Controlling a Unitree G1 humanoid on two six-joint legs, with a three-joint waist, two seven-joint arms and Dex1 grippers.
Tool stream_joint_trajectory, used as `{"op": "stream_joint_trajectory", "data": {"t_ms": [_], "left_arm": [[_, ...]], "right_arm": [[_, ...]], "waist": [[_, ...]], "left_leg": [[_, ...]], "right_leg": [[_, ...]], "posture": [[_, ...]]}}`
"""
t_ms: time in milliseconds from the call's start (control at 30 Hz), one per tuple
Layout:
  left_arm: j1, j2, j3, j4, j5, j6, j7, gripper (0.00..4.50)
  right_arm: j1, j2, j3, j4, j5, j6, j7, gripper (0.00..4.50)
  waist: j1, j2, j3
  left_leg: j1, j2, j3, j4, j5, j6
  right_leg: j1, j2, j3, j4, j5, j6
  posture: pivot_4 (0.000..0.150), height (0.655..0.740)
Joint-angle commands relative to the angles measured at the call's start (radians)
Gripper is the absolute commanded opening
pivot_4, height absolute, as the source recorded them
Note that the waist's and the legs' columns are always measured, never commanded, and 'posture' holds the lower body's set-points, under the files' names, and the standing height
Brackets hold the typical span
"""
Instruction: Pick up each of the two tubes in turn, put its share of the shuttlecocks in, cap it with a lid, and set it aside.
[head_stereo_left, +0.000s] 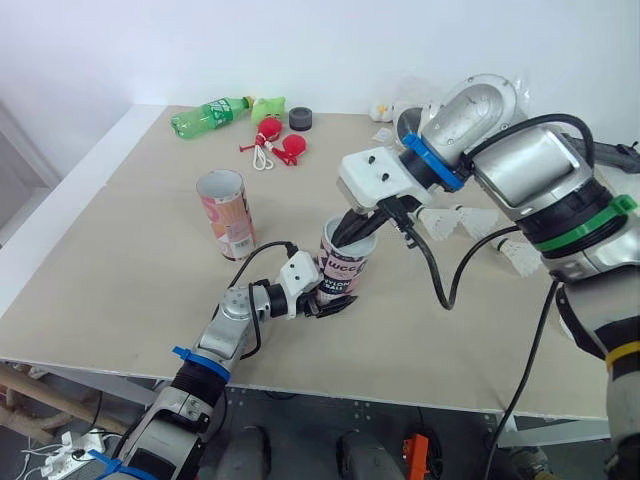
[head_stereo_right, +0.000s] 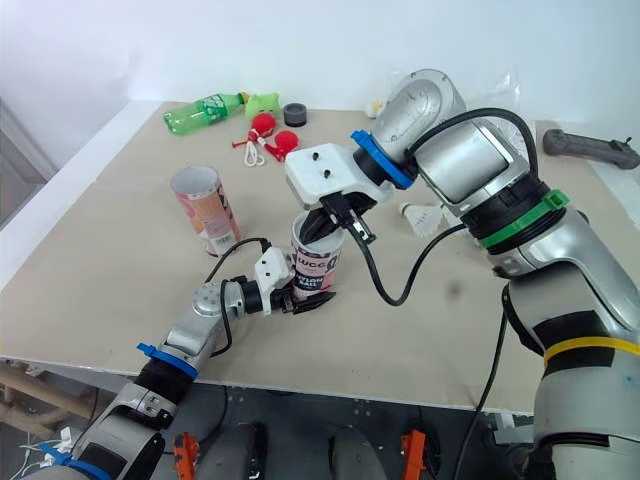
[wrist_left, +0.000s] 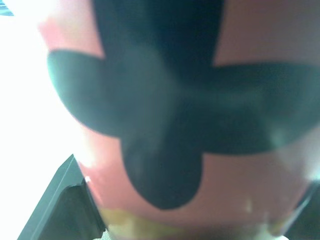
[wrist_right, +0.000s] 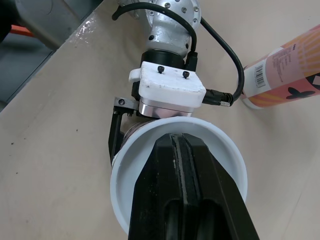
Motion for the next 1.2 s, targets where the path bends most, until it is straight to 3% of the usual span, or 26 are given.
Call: {"op": "stream_joint_trajectory", "data": {"t_ms": [33, 300, 600, 700, 833, 867, 900, 967, 1200], "left_arm": [[0.010, -0.002, -0.030, -0.003, 0.027, 0.008, -0.009, 3.29], [0.012, -0.005, -0.032, -0.007, 0.027, 0.010, -0.006, 3.29], [0.025, -0.014, -0.004, -0.012, 0.003, 0.000, 0.009, 3.29], [0.033, -0.015, 0.013, -0.011, -0.016, 0.009, 0.004, 3.29], [0.046, -0.009, 0.025, -0.016, -0.032, 0.017, -0.006, 3.29], [0.047, -0.008, 0.028, -0.015, -0.035, 0.019, -0.009, 3.29], [0.049, -0.006, 0.032, -0.015, -0.037, 0.021, -0.011, 3.69], [0.053, -0.002, 0.036, -0.013, -0.041, 0.027, -0.015, 4.46], [0.081, 0.029, 0.047, -0.041, -0.055, 0.043, -0.039, 4.49]], "right_arm": [[0.043, 0.019, 0.059, -0.007, -0.045, -0.006, 0.039, 0.10], [0.045, 0.032, 0.033, 0.014, -0.030, 0.015, 0.039, 0.10], [0.092, -0.034, -0.318, -0.087, 0.137, 0.232, -0.021, 0.10], [0.243, -0.066, -0.507, -0.235, 0.218, 0.367, -0.187, 0.93], [0.484, -0.056, -0.752, -0.417, 0.356, 0.544, -0.393, 2.92], [0.555, -0.053, -0.798, -0.463, 0.373, 0.561, -0.433, 3.12], [0.621, -0.046, -0.833, -0.506, 0.384, 0.572, -0.470, 3.70], [0.765, -0.022, -0.890, -0.595, 0.402, 0.576, -0.542, 4.46], [1.108, 0.121, -0.904, -0.782, 0.370, 0.508, -0.756, 4.49]], "waist": [[0.000, 0.000, -0.001], [-0.002, -0.001, -0.004], [0.006, -0.002, -0.003], [0.015, -0.003, -0.003], [0.016, -0.003, -0.003], [0.014, -0.003, -0.003], [0.014, -0.003, -0.003], [0.012, -0.003, -0.003], [0.000, -0.002, -0.003]], "left_leg": [[0.000, 0.000, 0.000, 0.000, 0.000, 0.000], [0.002, 0.000, 0.000, 0.000, 0.000, 0.000], [-0.002, -0.001, -0.002, 0.000, 0.000, 0.000], [-0.004, -0.001, -0.005, -0.001, -0.001, -0.001], [-0.004, -0.001, -0.009, -0.001, -0.001, -0.001], [-0.004, -0.001, -0.009, -0.001, -0.001, -0.001], [-0.003, -0.001, -0.010, -0.001, -0.001, -0.001], [-0.003, 0.000, -0.010, -0.002, -0.001, -0.001], [-0.001, 0.000, -0.010, -0.002, 0.000, 0.000]], "right_leg": [[0.000, 0.000, 0.000, 0.000, 0.000, 0.000], [0.002, 0.000, 0.000, 0.000, 0.000, -0.001], [-0.001, -0.001, -0.002, 0.000, 0.000, -0.001], [0.000, -0.002, -0.005, -0.001, -0.002, -0.002], [0.001, -0.001, -0.010, 0.000, -0.003, -0.005], [0.001, -0.001, -0.011, 0.001, -0.003, -0.005], [0.001, -0.001, -0.011, 0.001, -0.003, -0.005], [0.002, 0.000, -0.011, 0.001, -0.004, -0.006], [0.003, 0.001, -0.010, 0.002, -0.004, -0.004]], "posture": [[0.150, 0.7400], [0.150, 0.7400], [0.150, 0.7400], [0.150, 0.7400], [0.150, 0.7400], [0.150, 0.7400], [0.150, 0.7400], [0.150, 0.7400], [0.150, 0.7400]]}}
